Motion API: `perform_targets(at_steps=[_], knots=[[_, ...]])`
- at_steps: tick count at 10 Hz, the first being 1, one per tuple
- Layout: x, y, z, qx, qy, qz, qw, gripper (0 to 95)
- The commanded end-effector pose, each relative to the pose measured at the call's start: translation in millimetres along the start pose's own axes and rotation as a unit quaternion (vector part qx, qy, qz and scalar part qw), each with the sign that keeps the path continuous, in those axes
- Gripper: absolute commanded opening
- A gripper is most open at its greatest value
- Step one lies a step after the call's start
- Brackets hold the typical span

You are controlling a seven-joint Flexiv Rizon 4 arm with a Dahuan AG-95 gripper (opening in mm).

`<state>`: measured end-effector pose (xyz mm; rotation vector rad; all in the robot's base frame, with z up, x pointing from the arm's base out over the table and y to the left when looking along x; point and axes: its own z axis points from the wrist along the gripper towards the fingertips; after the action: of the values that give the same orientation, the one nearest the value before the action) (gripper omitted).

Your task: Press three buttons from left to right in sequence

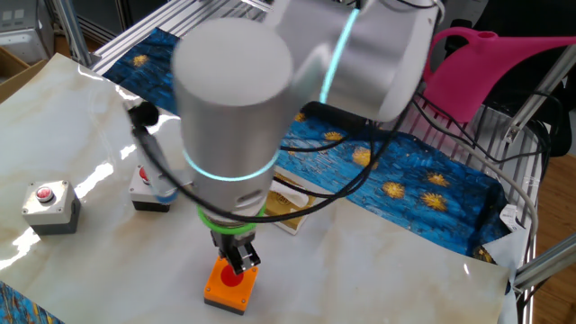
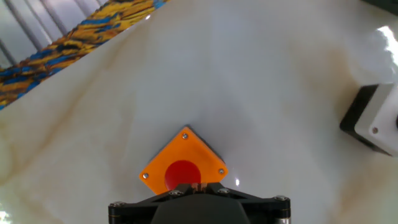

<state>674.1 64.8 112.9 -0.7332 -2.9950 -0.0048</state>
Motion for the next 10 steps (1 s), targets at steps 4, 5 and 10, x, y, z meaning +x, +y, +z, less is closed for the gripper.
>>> perform_targets(at_steps=[4, 5, 10], knots=[[0.7, 0.6, 0.3, -0.01, 0.012, -0.01, 0.9998, 0.0], [0.9, 1.0, 0.5, -0.012, 0.014, 0.0, 0.9998, 0.0], [5.1, 12.3, 6.0, -0.021, -0.002, 0.001, 0.9998, 0.0]])
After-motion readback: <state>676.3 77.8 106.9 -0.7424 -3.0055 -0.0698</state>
